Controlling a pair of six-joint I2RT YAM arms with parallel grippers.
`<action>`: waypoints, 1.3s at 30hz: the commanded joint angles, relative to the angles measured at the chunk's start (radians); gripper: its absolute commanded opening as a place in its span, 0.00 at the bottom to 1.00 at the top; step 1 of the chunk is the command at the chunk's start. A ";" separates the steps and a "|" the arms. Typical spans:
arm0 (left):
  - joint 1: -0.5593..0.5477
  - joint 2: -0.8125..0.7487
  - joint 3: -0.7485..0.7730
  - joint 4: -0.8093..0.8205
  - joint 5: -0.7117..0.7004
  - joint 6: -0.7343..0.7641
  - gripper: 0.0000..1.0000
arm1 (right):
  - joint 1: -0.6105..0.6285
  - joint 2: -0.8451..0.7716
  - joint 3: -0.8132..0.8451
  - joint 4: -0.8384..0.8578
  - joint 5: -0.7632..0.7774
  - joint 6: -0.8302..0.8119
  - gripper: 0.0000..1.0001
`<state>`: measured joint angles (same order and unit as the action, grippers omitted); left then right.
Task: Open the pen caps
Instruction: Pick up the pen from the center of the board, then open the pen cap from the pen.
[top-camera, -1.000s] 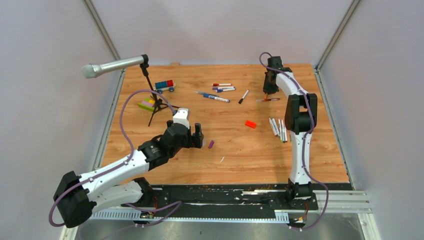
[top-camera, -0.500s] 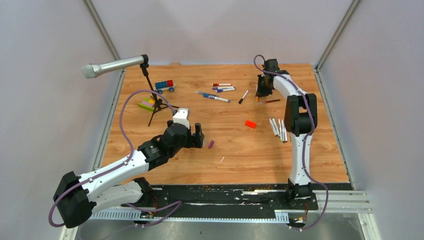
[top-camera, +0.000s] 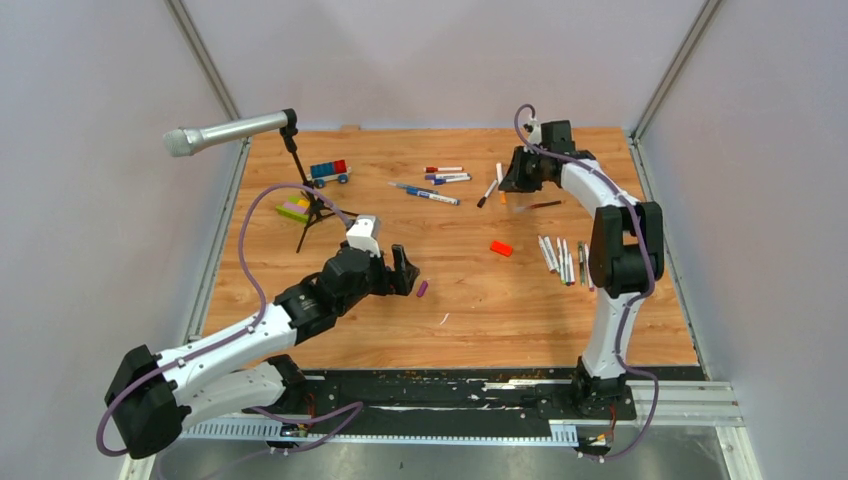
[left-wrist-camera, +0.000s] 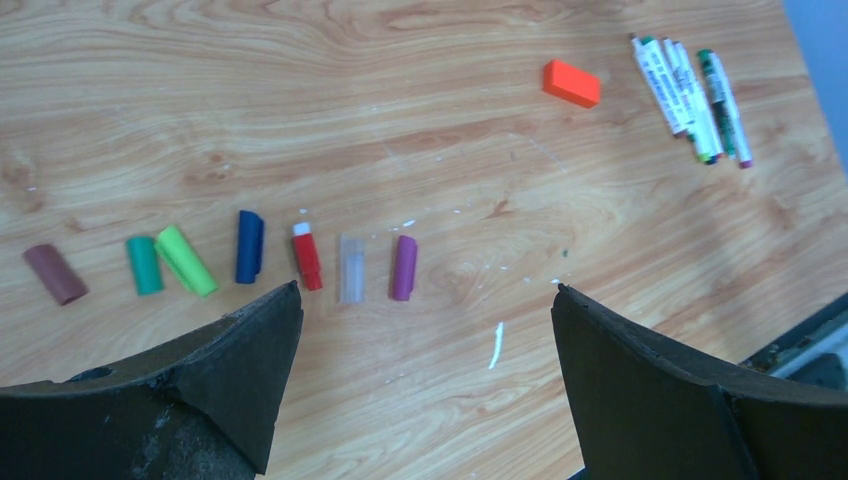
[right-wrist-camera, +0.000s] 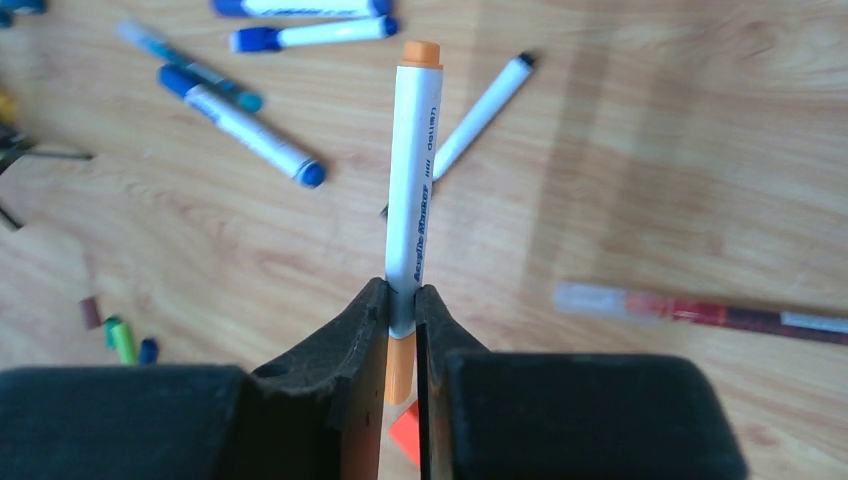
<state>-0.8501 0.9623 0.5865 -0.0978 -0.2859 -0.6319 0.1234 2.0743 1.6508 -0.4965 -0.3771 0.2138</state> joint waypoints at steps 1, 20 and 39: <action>0.003 -0.033 -0.039 0.172 0.059 -0.057 1.00 | 0.004 -0.162 -0.145 0.151 -0.179 0.031 0.00; 0.001 0.394 0.081 0.781 0.367 -0.289 1.00 | 0.005 -0.660 -0.653 0.382 -0.574 0.197 0.00; -0.033 0.740 0.308 0.947 0.476 -0.433 0.78 | 0.010 -0.737 -0.731 0.439 -0.620 0.255 0.00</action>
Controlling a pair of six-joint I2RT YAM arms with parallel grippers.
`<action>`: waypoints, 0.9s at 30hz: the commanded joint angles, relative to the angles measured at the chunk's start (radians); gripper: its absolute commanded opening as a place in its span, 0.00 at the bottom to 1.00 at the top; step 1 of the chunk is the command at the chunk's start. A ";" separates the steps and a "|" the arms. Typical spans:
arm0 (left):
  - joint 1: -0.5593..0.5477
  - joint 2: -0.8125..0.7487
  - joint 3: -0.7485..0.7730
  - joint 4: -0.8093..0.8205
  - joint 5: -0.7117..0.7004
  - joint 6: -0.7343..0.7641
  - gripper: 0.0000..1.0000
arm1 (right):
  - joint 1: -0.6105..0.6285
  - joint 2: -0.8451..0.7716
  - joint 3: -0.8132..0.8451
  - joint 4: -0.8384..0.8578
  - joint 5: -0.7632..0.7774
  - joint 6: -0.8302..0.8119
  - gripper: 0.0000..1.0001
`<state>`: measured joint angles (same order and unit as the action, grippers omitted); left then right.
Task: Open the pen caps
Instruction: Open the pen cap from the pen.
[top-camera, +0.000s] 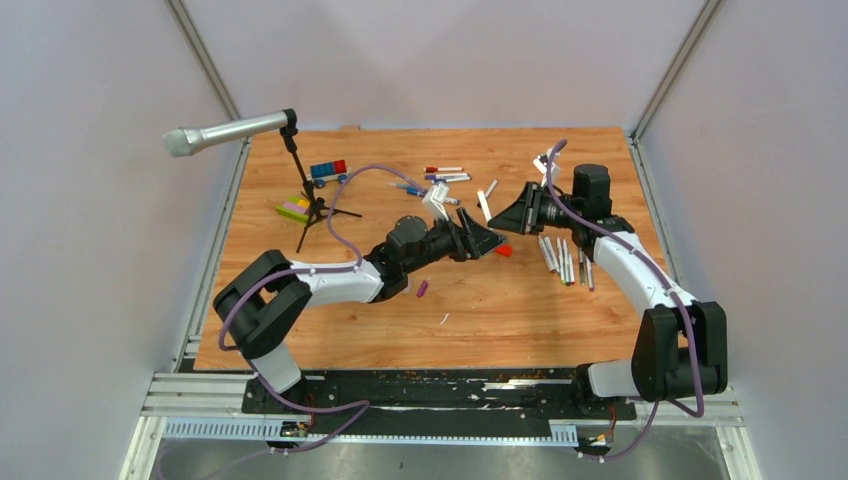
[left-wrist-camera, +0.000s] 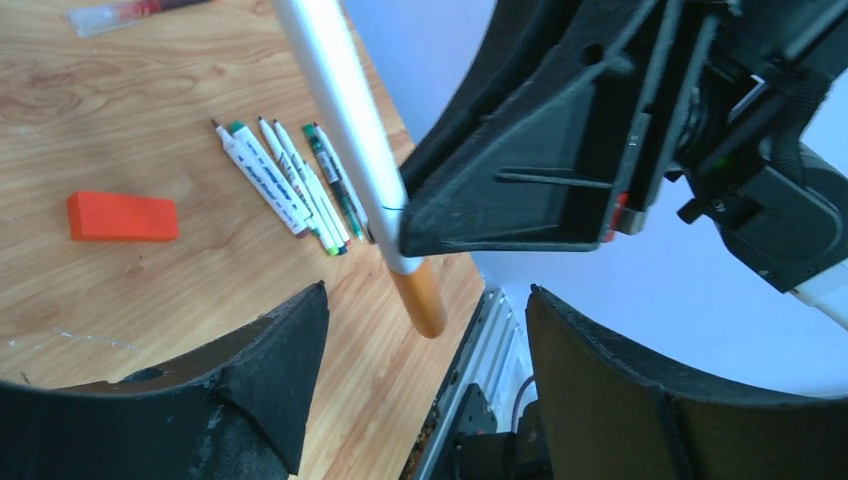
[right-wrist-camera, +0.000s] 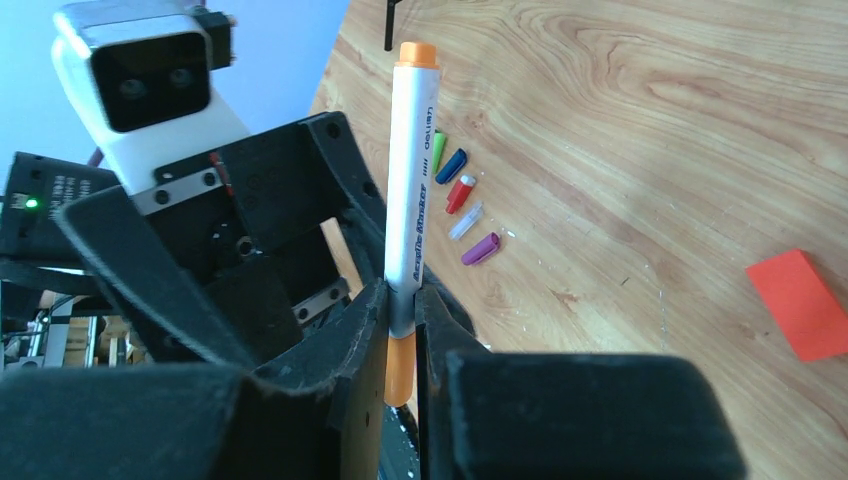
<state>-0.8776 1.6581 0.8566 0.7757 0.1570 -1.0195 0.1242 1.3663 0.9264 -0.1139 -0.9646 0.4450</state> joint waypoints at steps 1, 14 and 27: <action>-0.006 0.051 0.040 0.076 0.034 -0.046 0.75 | 0.010 -0.029 -0.007 0.057 -0.035 0.026 0.00; -0.006 0.078 0.074 0.044 0.018 -0.014 0.33 | 0.026 -0.027 -0.009 0.057 -0.042 0.019 0.00; -0.005 -0.073 -0.052 -0.033 0.076 0.155 0.00 | 0.012 -0.152 0.035 -0.135 -0.230 -0.448 0.60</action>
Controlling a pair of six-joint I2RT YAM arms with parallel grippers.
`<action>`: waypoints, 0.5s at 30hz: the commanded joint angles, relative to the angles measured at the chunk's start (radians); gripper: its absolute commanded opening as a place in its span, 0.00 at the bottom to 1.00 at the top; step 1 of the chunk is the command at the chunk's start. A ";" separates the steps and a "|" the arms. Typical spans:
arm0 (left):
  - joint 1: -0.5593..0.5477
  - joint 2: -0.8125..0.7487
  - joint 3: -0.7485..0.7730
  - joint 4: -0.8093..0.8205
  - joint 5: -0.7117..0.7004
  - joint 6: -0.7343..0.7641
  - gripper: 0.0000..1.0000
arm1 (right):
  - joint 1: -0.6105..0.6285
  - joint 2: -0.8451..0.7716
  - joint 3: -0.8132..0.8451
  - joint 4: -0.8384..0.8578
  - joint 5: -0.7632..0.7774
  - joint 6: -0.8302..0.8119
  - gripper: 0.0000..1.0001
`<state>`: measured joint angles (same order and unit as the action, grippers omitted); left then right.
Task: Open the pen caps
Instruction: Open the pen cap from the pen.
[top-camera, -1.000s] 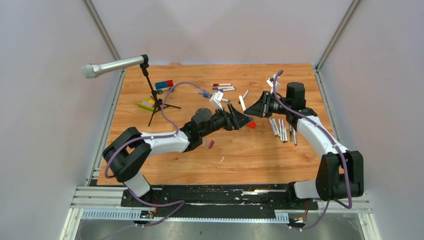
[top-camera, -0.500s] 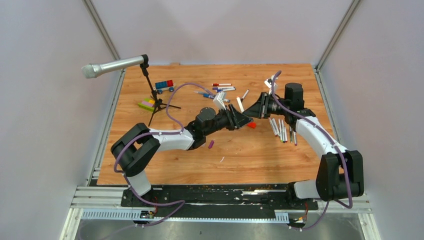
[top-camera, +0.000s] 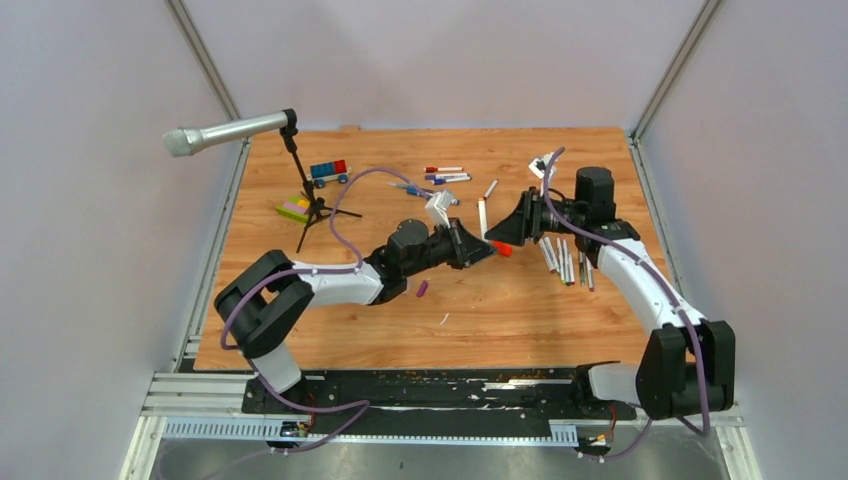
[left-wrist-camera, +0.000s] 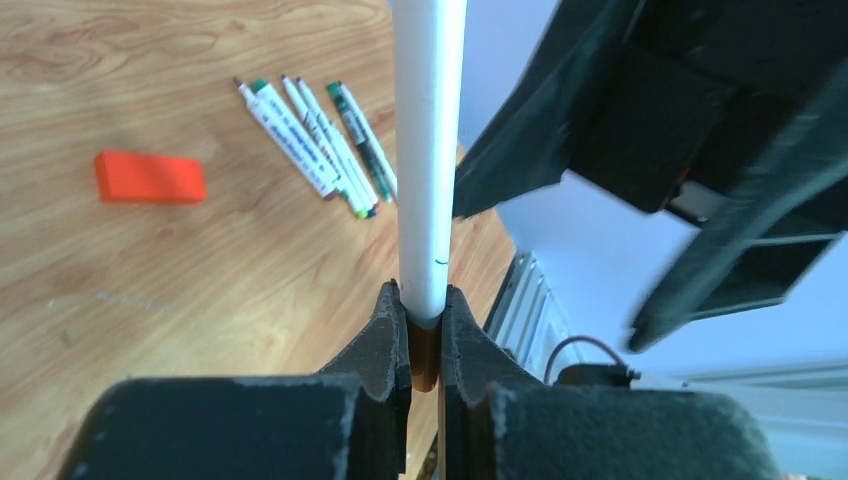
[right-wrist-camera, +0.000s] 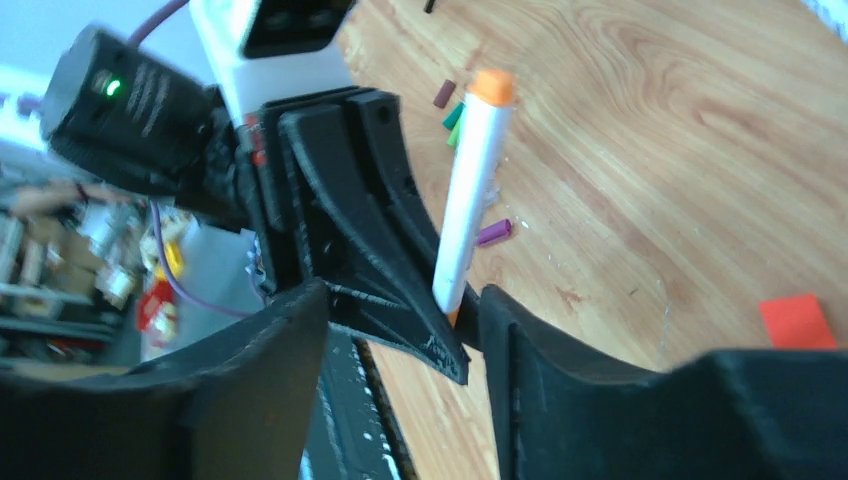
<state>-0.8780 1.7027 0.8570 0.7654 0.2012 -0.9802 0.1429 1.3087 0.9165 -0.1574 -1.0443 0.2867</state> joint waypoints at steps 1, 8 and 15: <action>-0.006 -0.143 -0.070 -0.042 0.040 0.144 0.00 | -0.014 -0.114 0.050 -0.140 -0.176 -0.371 0.65; -0.020 -0.340 -0.164 -0.228 0.072 0.330 0.00 | -0.043 -0.147 0.046 -0.308 -0.292 -0.594 0.90; -0.109 -0.483 -0.156 -0.437 -0.007 0.488 0.00 | 0.013 -0.083 0.075 -0.255 -0.420 -0.399 0.89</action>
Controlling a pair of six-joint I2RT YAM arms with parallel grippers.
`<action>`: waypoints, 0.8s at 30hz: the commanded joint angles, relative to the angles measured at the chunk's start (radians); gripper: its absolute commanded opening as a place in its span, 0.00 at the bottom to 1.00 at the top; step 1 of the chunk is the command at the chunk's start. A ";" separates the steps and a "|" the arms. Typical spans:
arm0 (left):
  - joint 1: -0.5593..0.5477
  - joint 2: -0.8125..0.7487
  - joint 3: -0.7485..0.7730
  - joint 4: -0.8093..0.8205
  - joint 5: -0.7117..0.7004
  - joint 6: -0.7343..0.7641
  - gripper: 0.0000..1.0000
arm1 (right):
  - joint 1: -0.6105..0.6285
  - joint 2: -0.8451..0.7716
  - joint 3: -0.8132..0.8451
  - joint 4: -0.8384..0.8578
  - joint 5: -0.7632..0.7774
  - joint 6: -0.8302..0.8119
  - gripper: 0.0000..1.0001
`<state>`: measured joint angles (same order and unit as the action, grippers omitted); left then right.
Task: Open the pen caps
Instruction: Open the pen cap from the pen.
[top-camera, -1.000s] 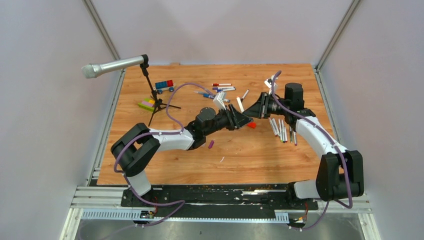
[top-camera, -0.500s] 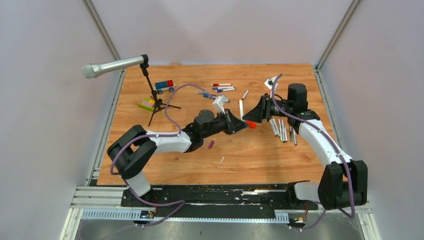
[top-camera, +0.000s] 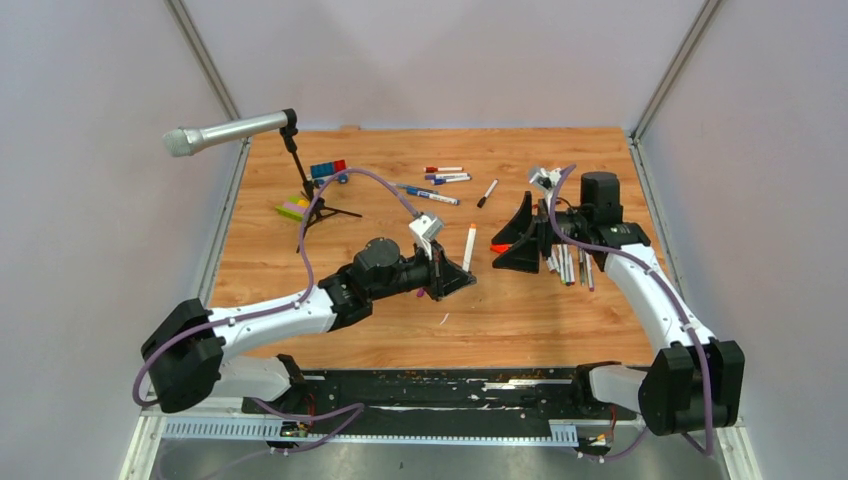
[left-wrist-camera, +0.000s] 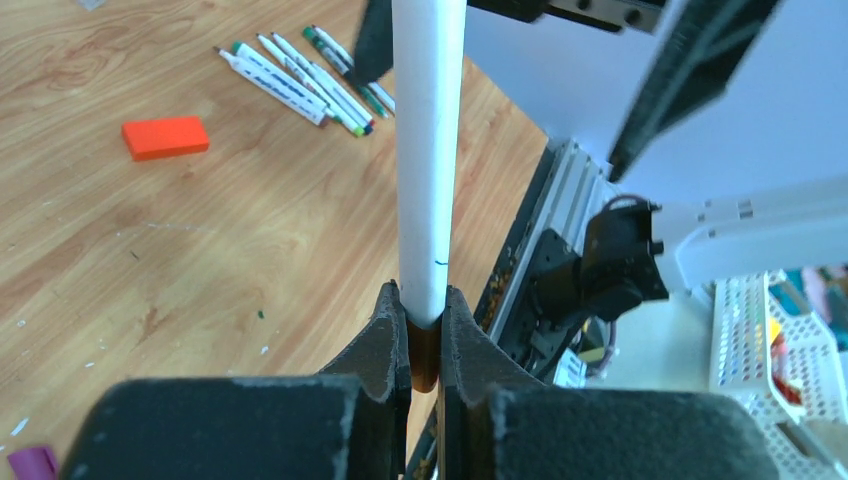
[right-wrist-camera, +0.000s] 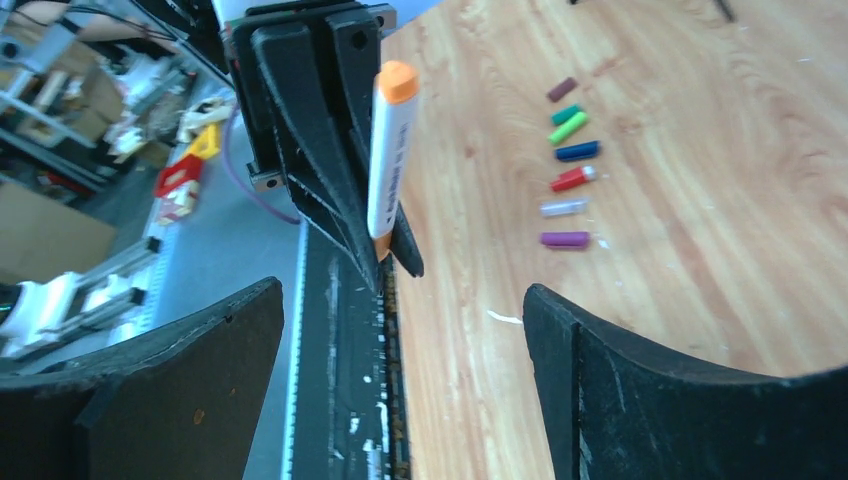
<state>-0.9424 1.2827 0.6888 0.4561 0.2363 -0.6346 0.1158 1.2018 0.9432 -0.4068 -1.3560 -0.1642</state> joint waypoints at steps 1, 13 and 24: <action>-0.056 -0.073 0.017 -0.146 -0.056 0.153 0.00 | 0.056 0.031 0.061 -0.013 -0.107 0.069 0.89; -0.102 -0.068 0.046 -0.142 -0.106 0.153 0.00 | 0.188 0.041 0.023 0.153 0.006 0.282 0.73; -0.104 -0.054 0.059 -0.119 -0.093 0.136 0.00 | 0.250 0.088 0.021 0.183 0.029 0.296 0.57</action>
<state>-1.0405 1.2221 0.6968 0.2886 0.1440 -0.5068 0.3462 1.2709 0.9623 -0.2687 -1.3323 0.1219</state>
